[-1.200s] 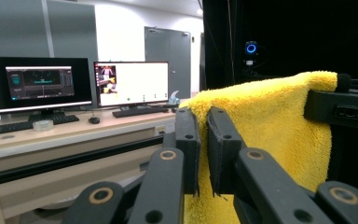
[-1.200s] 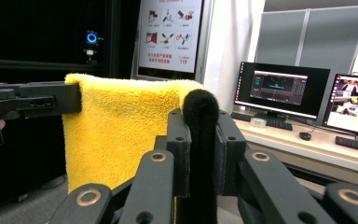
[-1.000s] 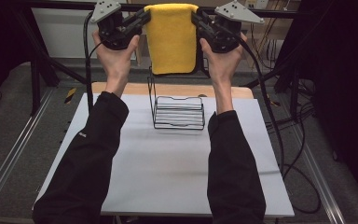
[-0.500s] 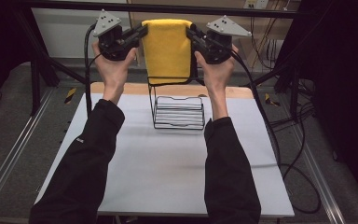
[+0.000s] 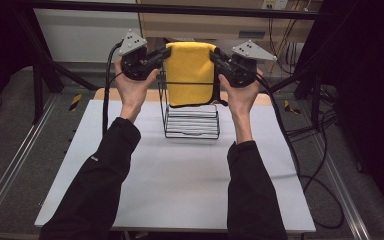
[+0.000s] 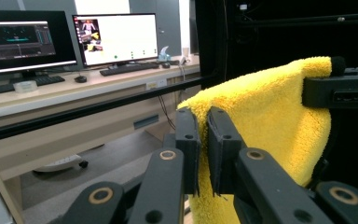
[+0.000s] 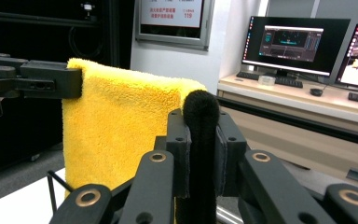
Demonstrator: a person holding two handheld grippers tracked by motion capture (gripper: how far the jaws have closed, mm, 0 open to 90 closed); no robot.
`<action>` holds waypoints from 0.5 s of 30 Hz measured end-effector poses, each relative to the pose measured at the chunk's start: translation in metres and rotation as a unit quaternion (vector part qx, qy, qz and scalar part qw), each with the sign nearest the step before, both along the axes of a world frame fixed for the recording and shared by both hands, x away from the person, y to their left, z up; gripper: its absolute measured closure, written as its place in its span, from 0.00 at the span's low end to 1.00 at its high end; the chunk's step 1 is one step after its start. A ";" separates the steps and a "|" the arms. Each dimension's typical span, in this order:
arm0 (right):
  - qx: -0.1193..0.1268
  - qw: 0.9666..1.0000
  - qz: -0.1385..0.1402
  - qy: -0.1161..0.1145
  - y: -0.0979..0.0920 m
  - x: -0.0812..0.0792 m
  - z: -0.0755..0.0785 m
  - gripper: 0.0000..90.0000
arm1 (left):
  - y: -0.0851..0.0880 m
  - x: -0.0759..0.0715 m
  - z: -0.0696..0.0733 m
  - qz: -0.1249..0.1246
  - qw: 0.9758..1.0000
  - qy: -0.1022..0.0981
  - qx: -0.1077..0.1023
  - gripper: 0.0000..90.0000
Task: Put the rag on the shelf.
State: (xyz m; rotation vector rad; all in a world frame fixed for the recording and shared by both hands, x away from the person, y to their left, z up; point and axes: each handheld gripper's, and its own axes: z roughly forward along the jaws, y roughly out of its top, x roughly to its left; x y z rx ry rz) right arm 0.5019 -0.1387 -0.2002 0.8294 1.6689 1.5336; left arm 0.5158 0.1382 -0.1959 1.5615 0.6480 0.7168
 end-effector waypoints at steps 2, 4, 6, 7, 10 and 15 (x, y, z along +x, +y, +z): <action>0.001 1.000 0.002 0.000 -0.002 -0.001 -0.003 0.88 | 0.000 -0.001 -0.001 -0.003 1.000 0.000 0.000 0.93; 0.006 1.000 0.006 0.001 -0.003 -0.003 -0.006 0.88 | 0.000 -0.002 -0.001 -0.005 1.000 -0.001 0.001 0.93; 0.007 1.000 0.008 -0.002 -0.004 -0.005 -0.007 0.88 | 0.001 -0.005 0.000 -0.008 1.000 -0.002 0.001 0.93; 0.007 1.000 0.009 -0.004 -0.004 -0.006 -0.008 0.88 | 0.001 -0.006 0.000 -0.009 1.000 -0.003 0.001 0.93; 0.008 1.000 0.011 -0.007 -0.005 -0.009 -0.009 0.88 | 0.002 -0.011 -0.001 -0.017 1.000 -0.005 0.002 0.93; -0.002 1.000 0.015 -0.008 -0.005 -0.015 -0.012 0.88 | 0.004 -0.018 -0.005 -0.027 1.000 0.005 0.005 0.93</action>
